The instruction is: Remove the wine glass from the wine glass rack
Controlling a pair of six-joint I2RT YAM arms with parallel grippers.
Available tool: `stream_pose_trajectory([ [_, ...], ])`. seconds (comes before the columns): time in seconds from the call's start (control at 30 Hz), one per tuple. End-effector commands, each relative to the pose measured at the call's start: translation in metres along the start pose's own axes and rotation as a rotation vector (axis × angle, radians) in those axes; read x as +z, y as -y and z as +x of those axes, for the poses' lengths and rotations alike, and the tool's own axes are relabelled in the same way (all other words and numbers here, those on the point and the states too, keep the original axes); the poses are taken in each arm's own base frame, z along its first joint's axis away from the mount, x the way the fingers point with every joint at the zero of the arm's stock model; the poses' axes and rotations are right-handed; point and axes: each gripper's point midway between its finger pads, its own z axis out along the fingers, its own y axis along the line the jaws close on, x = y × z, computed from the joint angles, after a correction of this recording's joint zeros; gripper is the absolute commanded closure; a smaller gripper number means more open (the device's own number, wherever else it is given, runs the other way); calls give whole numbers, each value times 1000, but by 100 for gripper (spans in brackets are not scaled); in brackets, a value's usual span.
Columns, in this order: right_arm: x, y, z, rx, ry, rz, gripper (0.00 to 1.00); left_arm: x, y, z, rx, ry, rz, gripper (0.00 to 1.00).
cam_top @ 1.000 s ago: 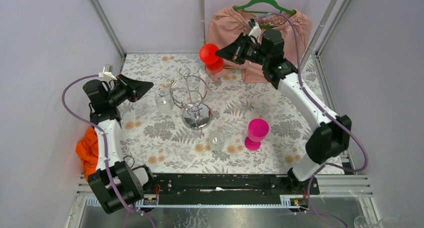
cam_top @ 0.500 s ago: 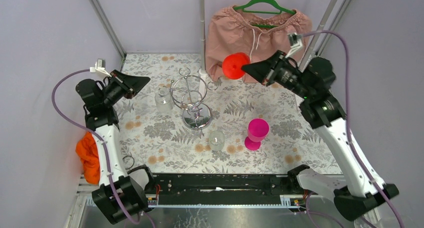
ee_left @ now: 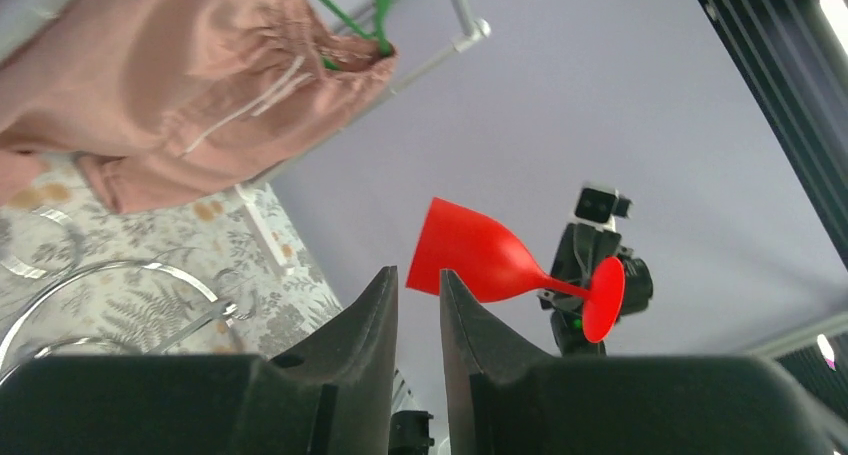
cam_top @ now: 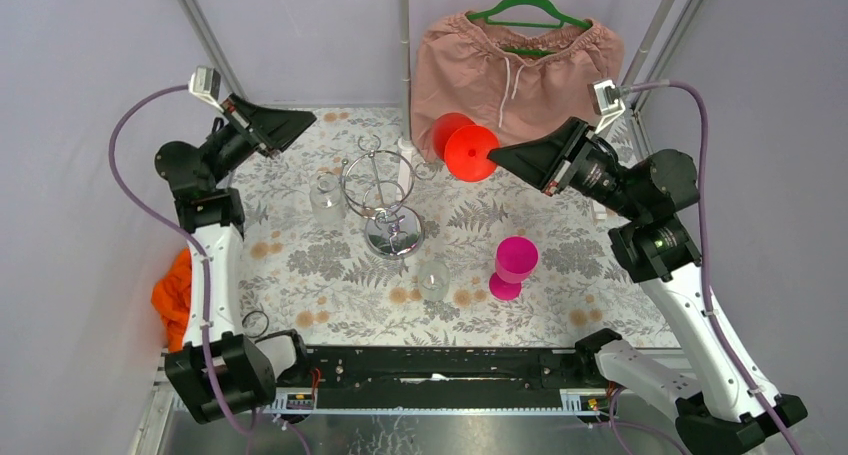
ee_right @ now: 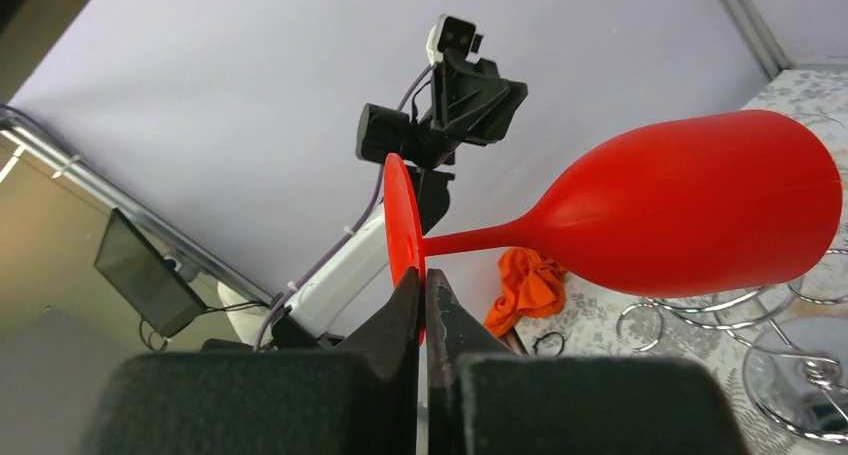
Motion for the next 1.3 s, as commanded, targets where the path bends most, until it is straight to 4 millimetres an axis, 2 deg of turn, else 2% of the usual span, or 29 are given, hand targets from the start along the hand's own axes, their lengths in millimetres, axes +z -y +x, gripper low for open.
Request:
stream_pose_trajectory([
  [0.0,-5,-42,-10,-26,20,-170,100,21,54,4,113,-56,158,72],
  [0.13,0,-48,-11,2,13,-240,100,37,59,11,88,-112,231,72],
  [0.3,7,-56,-17,13,8,-324,100,44,63,21,72,-159,334,72],
  [0.37,9,-60,-19,28,5,-361,100,45,63,24,65,-176,375,72],
  [0.47,14,-63,-22,55,-4,-405,100,36,75,35,92,-205,507,72],
  [0.57,19,-62,-25,77,-11,-434,100,39,76,44,86,-243,540,72],
  [0.7,27,-56,-27,113,-22,-469,100,40,87,64,150,-270,589,72],
  [0.8,34,-48,-28,142,-32,-484,100,41,83,66,148,-264,580,72],
  [1.03,38,-44,-29,157,-33,-505,100,45,60,70,105,-272,539,72],
  [1.27,35,-53,-30,115,-23,-486,100,50,50,69,113,-264,492,73],
])
